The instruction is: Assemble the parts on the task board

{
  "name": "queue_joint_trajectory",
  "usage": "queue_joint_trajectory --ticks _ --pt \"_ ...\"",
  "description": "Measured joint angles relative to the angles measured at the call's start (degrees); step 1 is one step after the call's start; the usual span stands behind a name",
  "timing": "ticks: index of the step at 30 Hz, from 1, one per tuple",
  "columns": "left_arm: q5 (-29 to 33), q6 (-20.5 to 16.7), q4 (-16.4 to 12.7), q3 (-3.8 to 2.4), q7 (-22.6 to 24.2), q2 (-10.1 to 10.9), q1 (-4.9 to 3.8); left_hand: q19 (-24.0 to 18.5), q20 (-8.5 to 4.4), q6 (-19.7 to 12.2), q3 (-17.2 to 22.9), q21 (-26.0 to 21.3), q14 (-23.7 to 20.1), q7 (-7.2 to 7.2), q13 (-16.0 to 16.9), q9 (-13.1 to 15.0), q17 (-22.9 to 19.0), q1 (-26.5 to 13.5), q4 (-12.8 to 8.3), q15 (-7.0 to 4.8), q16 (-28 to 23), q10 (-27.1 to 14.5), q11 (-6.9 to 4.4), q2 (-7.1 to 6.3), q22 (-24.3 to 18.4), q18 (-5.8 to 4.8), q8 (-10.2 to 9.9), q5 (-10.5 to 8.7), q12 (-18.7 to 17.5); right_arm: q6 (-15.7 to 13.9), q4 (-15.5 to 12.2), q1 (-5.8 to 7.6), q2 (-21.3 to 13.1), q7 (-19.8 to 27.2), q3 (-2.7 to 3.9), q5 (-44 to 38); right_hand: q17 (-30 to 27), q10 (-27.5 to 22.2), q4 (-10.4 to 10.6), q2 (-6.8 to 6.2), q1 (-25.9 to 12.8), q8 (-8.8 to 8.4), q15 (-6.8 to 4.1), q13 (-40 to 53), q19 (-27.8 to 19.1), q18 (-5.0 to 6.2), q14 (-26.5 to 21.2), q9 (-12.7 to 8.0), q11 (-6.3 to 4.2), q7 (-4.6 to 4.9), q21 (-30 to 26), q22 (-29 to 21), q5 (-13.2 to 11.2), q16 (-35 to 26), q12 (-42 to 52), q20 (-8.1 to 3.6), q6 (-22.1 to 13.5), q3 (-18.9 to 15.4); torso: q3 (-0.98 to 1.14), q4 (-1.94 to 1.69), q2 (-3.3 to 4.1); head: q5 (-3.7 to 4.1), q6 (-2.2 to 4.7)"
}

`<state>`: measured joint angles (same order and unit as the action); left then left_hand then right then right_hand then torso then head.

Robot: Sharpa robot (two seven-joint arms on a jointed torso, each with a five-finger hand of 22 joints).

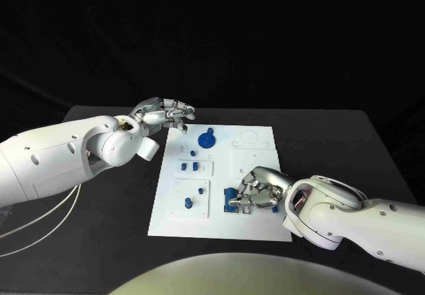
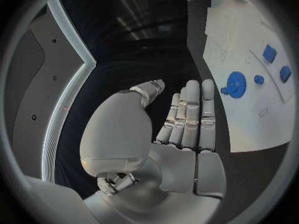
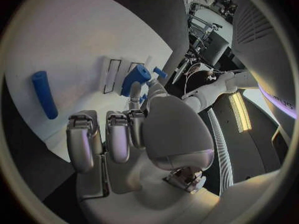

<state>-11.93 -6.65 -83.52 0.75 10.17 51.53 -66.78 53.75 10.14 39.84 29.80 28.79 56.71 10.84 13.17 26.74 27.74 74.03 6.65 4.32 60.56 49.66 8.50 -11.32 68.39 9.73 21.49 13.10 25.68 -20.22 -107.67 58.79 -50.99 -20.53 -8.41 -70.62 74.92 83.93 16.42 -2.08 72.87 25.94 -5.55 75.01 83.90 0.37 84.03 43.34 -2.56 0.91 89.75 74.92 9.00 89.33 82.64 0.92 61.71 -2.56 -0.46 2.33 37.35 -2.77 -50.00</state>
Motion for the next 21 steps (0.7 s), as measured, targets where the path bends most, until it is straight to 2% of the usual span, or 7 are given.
queue_joint_trajectory --ticks 7,16,21 --pt "0.0 0.0 -0.07 0.0 -0.02 0.05 0.0 -0.12 0.11 -0.07 0.0 0.0 -0.09 -0.07 0.0 -0.01 0.0 0.0 0.0 0.09 0.0 -0.04 -0.04 0.0 -0.03 0.0 0.13 0.0 0.0 0.58 0.7 0.0 0.52 -0.41 -0.01 -0.3 0.0 0.22 -0.21 -0.61 1.77 0.0 -0.42 0.02 0.14 0.0 0.01 0.35 -0.21 0.0 0.0 0.0 0.0 0.0 0.0 -0.14 0.0 0.55 -0.02 0.07 0.01 -0.07 0.0" --pt "0.0 0.01 -0.09 0.0 -0.06 0.16 0.0 -0.21 0.21 -0.21 0.0 0.0 -0.21 -0.21 0.0 -0.08 0.0 0.0 0.0 0.2 0.0 -0.21 -0.21 0.0 -0.13 -0.01 0.26 0.0 0.0 2.03 1.19 0.0 0.34 -1.59 -0.01 -1.84 -0.01 0.04 -0.5 -1.62 5.53 0.0 -0.41 0.08 0.0 0.0 0.01 0.64 -0.38 -0.19 0.0 -0.01 0.56 0.0 0.08 -0.42 0.2 2.26 -0.01 0.07 -0.05 0.04 0.0" --pt "0.0 0.01 -0.09 0.0 -0.07 0.19 0.0 -0.21 0.21 -0.21 0.0 0.0 -0.2 -0.21 0.0 -0.08 0.0 0.0 0.0 0.2 0.0 -0.2 -0.2 0.0 -0.13 0.0 0.26 0.0 0.0 2.73 1.2 0.0 0.17 -2.11 -0.01 -2.66 -0.01 0.03 -0.53 -1.55 5.72 0.0 -0.41 0.04 0.0 0.0 0.01 0.64 -0.37 -0.19 0.0 -0.01 0.66 0.0 0.21 -0.42 0.2 2.29 0.01 0.07 -0.09 0.04 0.0"
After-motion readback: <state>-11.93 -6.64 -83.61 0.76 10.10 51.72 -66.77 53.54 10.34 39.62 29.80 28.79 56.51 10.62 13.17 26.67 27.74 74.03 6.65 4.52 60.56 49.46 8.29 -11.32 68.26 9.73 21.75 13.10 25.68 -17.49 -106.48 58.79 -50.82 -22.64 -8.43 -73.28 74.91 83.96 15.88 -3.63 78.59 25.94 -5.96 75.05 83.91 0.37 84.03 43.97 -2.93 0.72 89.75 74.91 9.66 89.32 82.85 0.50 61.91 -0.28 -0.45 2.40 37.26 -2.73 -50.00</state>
